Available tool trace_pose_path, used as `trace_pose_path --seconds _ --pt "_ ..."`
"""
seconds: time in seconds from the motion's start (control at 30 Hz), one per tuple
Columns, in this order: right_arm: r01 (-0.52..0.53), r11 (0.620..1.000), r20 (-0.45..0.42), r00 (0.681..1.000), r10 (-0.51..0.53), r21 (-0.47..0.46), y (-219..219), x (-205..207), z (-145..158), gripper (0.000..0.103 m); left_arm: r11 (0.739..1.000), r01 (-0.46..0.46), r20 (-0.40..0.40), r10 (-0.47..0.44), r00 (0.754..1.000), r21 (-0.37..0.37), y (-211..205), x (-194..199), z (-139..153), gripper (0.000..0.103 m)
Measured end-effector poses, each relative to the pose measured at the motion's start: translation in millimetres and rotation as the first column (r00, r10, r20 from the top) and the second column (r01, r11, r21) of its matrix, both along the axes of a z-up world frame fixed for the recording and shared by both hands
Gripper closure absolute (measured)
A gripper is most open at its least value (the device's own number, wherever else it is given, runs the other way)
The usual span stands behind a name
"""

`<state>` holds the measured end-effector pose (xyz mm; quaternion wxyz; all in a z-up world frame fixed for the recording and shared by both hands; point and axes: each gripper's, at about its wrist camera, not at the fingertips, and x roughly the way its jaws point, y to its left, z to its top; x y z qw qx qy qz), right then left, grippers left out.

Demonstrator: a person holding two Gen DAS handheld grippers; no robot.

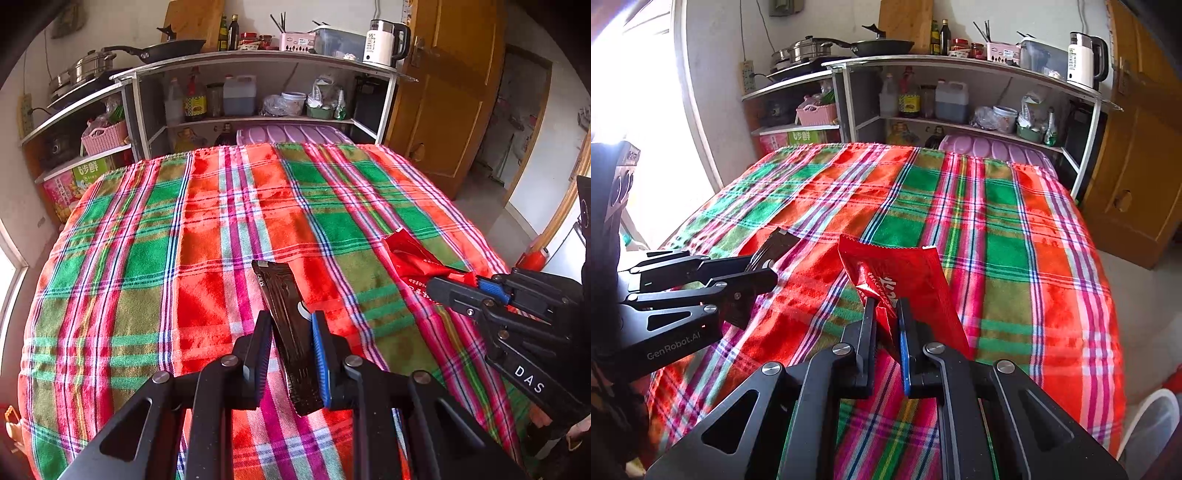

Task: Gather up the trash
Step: 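Carry the red packet and brown wrapper over the trash bin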

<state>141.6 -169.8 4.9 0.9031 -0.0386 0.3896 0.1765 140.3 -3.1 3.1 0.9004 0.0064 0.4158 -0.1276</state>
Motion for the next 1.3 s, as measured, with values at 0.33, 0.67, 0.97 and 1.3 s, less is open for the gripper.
trace_pose_path --seconds 0.33,0.67,0.97,1.3 --pt "0.086 0.996 0.052 0.995 -0.087 0.026 -31 -28 24 0.093 0.997 0.071 0.055 -0.07 0.996 -0.008 -29 -17 25 0.081" --pt "0.213 0.977 0.092 0.973 -0.214 0.021 -80 -61 42 0.093 0.981 0.193 0.096 -0.19 0.977 -0.018 -82 -32 45 0.081" --pt "0.355 0.935 0.102 0.929 -0.355 0.02 -139 -91 51 0.093 0.945 0.326 0.113 -0.321 0.94 -0.02 -155 -43 52 0.081" --pt "0.516 0.857 0.114 0.85 -0.514 0.015 -211 -131 61 0.093 0.886 0.463 0.12 -0.457 0.881 -0.029 -240 -57 55 0.081"
